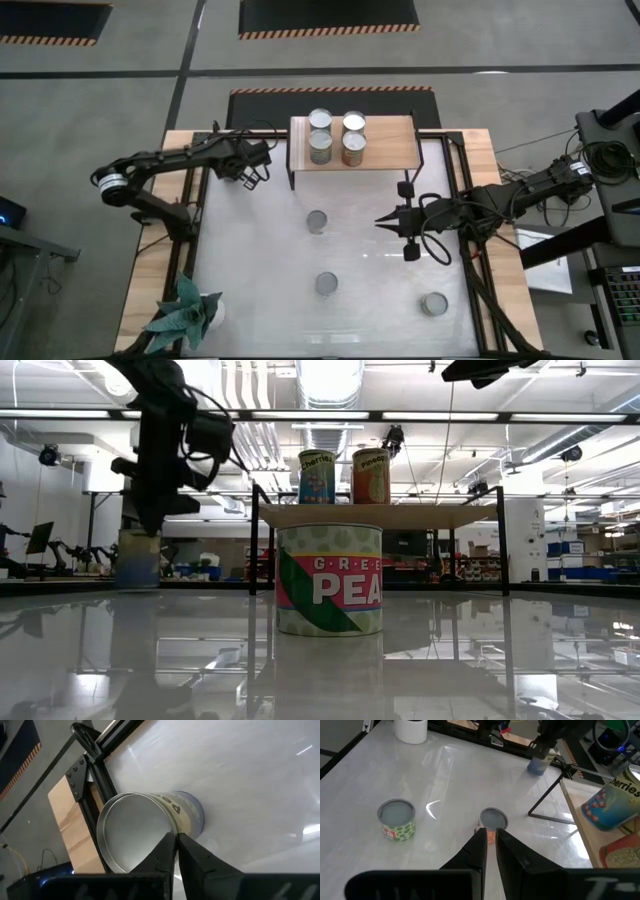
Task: Pick and place cans onto a shelf
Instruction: Put the canned peas on the shelf
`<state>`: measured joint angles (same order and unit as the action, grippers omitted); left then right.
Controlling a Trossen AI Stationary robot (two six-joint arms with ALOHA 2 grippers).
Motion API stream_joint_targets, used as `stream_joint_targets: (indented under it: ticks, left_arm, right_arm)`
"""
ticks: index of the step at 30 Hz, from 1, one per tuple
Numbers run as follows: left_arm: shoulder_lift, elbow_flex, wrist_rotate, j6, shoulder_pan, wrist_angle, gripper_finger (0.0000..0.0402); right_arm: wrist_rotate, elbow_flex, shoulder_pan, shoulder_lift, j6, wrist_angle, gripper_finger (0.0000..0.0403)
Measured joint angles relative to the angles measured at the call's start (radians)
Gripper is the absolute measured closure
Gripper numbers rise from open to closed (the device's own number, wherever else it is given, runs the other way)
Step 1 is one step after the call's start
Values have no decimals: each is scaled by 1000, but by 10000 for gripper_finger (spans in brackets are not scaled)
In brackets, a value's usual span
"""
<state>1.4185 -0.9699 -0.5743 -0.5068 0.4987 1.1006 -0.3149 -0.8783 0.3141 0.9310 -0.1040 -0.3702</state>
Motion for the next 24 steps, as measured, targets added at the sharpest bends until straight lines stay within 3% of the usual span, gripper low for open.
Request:
stream_joint_targets:
  ticks: [8, 14, 18, 24]
  left_arm:
    - [-74, -89, 0, 2, -135, 169, 401]
    - [-90, -271, 80, 133, -377, 366, 401]
    - [-95, -412, 172, 269, -576, 307, 401]
    - [-95, -523, 253, 537, -819, 11, 401]
  right_arm:
    - [0, 0, 0, 0, 0, 0, 374]
    - [0, 0, 0, 0, 0, 1, 374]
    - [0, 7, 0, 1, -2, 2, 374]
    - [0, 11, 0, 1, -1, 9, 374]
